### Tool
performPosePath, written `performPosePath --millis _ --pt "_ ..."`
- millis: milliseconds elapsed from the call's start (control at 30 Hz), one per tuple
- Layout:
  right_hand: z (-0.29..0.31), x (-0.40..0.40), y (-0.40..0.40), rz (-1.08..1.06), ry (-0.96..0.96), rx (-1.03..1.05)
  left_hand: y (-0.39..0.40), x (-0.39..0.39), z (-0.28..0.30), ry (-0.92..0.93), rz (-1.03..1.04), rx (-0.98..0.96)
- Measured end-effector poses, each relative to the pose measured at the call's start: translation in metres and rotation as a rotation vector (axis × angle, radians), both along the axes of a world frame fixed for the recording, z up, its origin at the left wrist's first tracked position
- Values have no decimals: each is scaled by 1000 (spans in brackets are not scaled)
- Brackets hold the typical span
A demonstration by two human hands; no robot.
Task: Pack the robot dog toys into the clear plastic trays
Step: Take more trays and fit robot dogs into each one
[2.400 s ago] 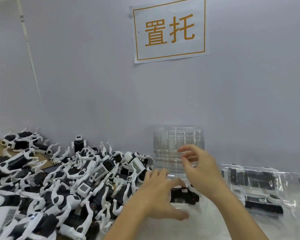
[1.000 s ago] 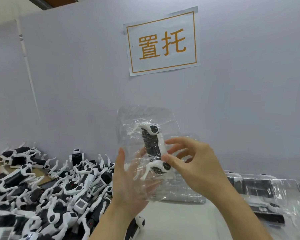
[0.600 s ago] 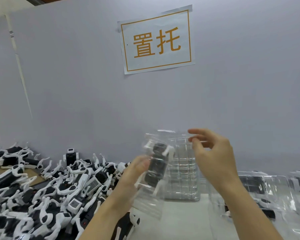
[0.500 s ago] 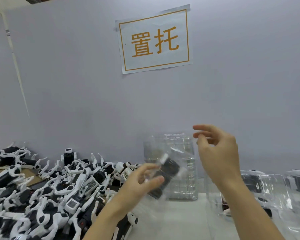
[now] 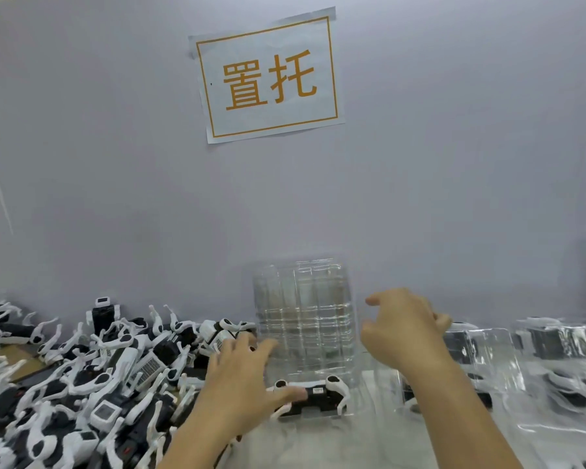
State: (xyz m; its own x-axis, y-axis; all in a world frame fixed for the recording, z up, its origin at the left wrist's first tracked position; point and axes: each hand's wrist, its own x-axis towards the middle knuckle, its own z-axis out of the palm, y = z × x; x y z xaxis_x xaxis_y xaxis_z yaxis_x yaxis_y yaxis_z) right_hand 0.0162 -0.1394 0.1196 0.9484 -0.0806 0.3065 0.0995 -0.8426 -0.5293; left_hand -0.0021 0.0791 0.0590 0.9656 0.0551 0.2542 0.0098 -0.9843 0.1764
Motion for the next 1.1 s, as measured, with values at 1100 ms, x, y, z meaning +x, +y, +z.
performPosePath --millis 1100 --pt "-5 21 -56 -69 327 -37 -39 5 -27 33 -25 -310"
